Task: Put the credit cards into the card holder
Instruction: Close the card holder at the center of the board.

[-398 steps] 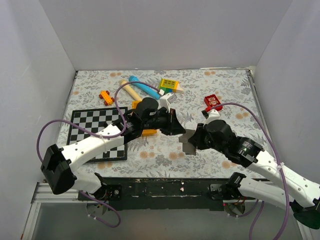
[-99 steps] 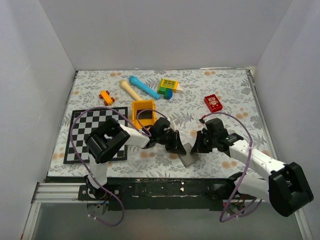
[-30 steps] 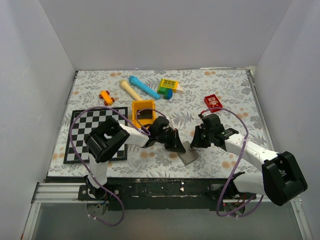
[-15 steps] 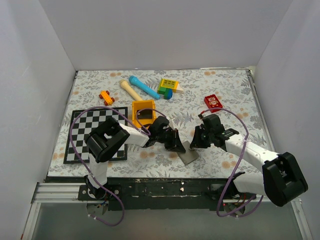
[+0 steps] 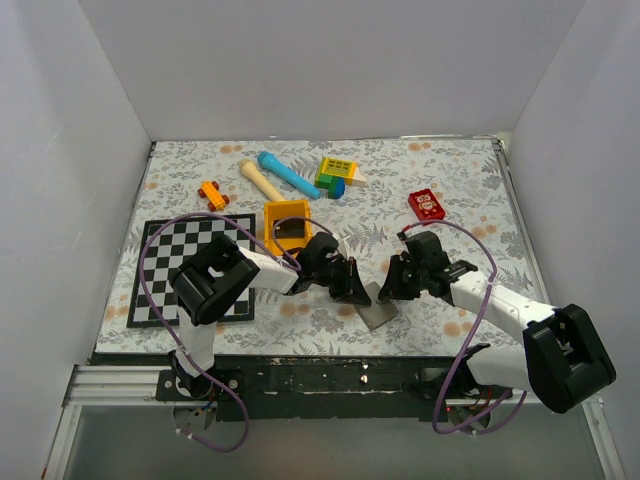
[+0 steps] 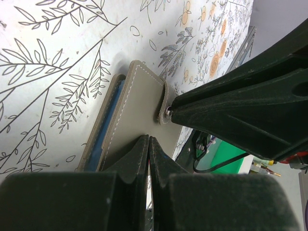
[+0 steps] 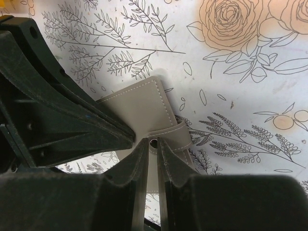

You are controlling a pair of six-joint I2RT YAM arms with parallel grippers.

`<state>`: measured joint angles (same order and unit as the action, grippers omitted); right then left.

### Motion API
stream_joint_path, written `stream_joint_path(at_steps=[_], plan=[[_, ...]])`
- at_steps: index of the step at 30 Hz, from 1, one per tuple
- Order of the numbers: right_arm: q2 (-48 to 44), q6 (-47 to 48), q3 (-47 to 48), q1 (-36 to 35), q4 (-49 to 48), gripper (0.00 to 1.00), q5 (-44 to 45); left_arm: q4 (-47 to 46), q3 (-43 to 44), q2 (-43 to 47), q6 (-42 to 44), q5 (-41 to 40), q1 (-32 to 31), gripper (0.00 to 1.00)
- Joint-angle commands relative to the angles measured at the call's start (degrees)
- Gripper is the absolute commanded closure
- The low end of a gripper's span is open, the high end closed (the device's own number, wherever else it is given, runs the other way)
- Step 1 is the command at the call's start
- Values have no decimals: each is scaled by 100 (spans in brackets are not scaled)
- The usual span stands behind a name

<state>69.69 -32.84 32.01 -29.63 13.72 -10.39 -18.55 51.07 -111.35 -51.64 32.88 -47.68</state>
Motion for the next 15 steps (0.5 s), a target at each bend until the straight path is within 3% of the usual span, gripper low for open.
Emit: stream_joint_path(at_steps=[1, 15], plan=[[-70, -56, -54, 10, -202, 79, -129, 483, -53, -300, 295, -801, 119, 100], [53, -91, -134, 1, -282, 79, -270, 483, -62, -300, 303, -792, 119, 100]])
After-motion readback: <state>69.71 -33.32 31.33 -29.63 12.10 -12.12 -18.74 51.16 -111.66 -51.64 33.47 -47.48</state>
